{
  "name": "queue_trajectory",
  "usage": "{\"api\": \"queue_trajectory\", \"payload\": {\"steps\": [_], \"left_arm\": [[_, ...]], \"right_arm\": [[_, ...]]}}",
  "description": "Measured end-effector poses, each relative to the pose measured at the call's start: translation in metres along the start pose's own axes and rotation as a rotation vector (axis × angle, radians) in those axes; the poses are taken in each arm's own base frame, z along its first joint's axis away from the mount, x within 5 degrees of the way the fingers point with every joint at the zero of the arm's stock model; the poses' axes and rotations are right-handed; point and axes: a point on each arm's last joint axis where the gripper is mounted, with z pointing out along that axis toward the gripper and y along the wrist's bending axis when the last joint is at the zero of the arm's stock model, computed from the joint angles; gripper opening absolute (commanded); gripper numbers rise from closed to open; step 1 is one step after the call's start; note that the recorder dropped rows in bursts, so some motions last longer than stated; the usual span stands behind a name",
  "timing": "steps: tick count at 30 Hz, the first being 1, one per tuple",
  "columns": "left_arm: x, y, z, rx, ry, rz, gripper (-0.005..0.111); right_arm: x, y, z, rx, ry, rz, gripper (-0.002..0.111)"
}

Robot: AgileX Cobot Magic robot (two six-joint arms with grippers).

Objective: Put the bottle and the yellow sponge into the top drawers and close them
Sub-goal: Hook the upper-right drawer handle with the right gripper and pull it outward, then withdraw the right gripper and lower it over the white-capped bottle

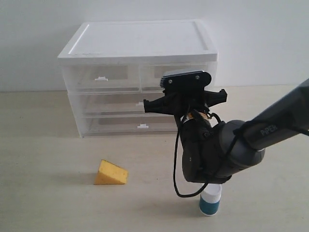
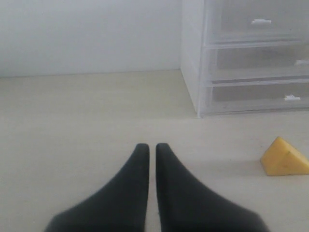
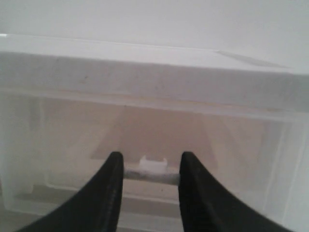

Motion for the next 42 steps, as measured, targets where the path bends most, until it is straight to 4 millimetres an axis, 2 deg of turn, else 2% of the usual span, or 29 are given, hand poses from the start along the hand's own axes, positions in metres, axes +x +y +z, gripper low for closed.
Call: {"api": "queue_trajectory", "payload": {"steps": [9,19,33,36,41,42], "left_arm": [[0.000,0.000,0.000,0.000,0.000,0.000,0.004],[0.000,0.000,0.000,0.000,0.000,0.000,0.004],[0.000,0.000,0.000,0.000,0.000,0.000,0.004],[0.000,0.000,0.000,0.000,0.000,0.000,0.004],[0.000,0.000,0.000,0.000,0.000,0.000,0.004],[0.000,0.000,0.000,0.000,0.000,0.000,0.004]], "right_arm": [[-0.010,-0.006,-0.032,-0.027,0.037,0.020,0.000],[-0.014,-0.004,-0.066,-0.053,0.081,0.022,0.000],[-0.010,-0.006,-0.079,-0.071,0.093,0.067,0.002],[-0.009,-0.005,-0.080,-0.085,0.093,0.066,0.022],[-0.008,-0.004,-0.081,-0.104,0.104,0.074,0.080],[-0.008,-0.003,-0.081,-0.109,0.111,0.075,0.087]]}}
